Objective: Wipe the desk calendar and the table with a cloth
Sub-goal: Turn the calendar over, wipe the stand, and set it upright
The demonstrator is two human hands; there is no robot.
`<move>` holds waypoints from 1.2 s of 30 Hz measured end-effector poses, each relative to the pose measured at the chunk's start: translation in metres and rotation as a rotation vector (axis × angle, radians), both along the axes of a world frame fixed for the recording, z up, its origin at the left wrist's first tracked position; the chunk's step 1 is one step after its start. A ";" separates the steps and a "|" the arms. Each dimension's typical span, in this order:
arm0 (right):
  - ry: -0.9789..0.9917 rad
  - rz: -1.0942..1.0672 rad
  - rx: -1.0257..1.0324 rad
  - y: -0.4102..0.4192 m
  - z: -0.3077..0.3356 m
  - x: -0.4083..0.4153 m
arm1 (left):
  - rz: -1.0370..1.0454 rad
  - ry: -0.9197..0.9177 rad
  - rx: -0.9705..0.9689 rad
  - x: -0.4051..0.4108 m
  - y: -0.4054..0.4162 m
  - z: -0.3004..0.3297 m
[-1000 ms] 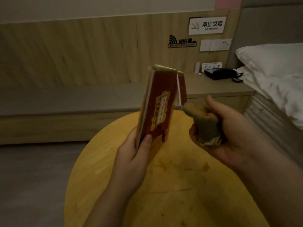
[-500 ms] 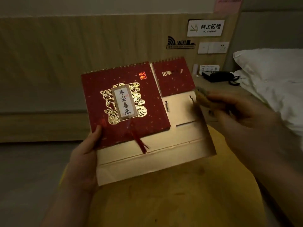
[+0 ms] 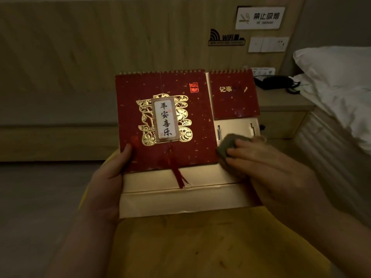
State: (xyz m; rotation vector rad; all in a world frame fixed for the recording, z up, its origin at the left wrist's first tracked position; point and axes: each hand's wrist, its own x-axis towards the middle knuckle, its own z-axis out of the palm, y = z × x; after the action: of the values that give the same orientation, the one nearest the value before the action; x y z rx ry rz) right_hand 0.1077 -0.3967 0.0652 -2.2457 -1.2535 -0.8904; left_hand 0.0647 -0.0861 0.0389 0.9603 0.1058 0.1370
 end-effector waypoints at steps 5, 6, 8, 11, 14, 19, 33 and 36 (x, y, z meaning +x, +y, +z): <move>-0.006 0.067 -0.088 -0.017 -0.033 -0.003 | 0.012 0.045 -0.144 0.001 -0.004 -0.002; -0.014 0.075 -0.094 -0.019 -0.035 0.000 | 0.013 0.048 -0.157 0.000 -0.005 -0.004; -0.034 0.055 -0.099 -0.020 -0.028 0.012 | 0.006 0.063 -0.139 0.001 -0.006 -0.004; -0.013 -0.004 -0.101 -0.010 -0.011 0.035 | -0.047 0.084 -0.092 0.000 -0.010 -0.003; -0.054 -0.056 -0.090 0.000 0.006 0.049 | -0.038 0.093 -0.090 0.002 -0.009 -0.005; -0.064 -0.085 -0.065 0.005 0.002 0.032 | -0.006 -0.020 0.010 0.002 -0.011 -0.004; 0.082 -0.200 0.035 -0.027 -0.046 -0.006 | -0.004 -0.068 0.022 0.004 -0.014 -0.003; 0.057 -0.206 0.051 -0.009 -0.047 -0.015 | -0.001 -0.036 -0.016 0.004 -0.016 -0.003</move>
State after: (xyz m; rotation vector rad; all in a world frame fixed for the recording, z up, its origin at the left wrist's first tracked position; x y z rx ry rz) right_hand 0.0922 -0.4054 0.0187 -2.3727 -0.9755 -0.9131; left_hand 0.0689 -0.1023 0.0359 0.9420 0.0736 0.1524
